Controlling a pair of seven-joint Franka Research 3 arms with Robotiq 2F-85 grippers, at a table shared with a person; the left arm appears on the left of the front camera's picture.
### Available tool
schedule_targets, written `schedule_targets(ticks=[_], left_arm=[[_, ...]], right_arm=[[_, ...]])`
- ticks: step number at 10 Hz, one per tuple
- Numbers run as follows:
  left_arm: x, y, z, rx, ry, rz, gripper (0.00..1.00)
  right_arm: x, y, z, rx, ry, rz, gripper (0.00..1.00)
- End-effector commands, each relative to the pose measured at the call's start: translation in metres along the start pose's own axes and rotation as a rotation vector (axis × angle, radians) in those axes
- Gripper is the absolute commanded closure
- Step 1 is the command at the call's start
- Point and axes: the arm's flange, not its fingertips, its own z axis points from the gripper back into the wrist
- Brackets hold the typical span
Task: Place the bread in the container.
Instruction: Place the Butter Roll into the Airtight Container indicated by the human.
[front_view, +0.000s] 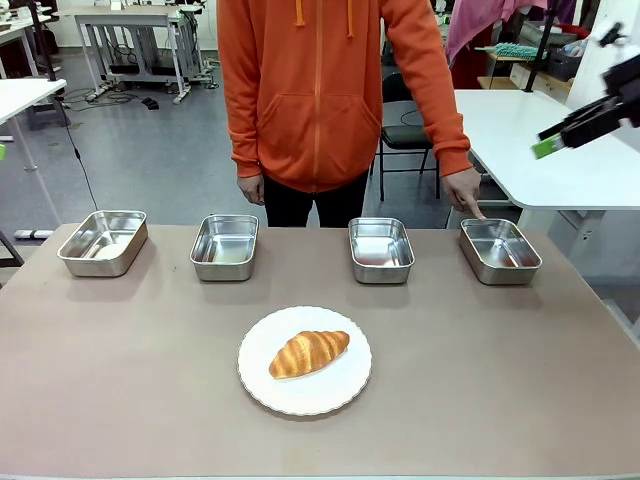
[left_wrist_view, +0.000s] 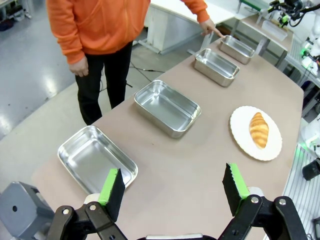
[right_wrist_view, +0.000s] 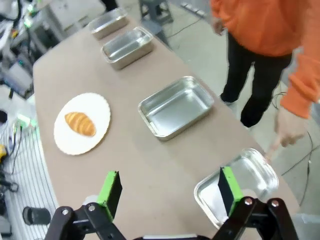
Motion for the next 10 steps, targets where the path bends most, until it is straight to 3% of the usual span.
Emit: schedule_targets(ticks=[1, 3, 5, 6, 10], left_arm=[[0.0, -0.001, 0.001, 0.001, -0.003, -0.002, 0.0], [0.0, -0.001, 0.001, 0.001, -0.003, -0.002, 0.0], [0.0, -0.001, 0.001, 0.001, -0.003, -0.002, 0.0], [0.0, -0.001, 0.001, 0.001, -0.003, -0.002, 0.0], [0.0, -0.001, 0.001, 0.001, -0.003, -0.002, 0.0]], right_arm=[[0.009, 0.039, -0.036, 0.068, 0.125, 0.111, 0.0], [0.014, 0.091, -0.09, 0.179, 0.243, 0.284, 0.0], [0.008, 0.119, -0.123, 0.191, 0.298, 0.385, 0.0], [0.003, 0.113, -0.117, 0.244, 0.267, 0.339, 0.0], [0.016, 0.119, -0.125, 0.232, 0.299, 0.309, 0.0]])
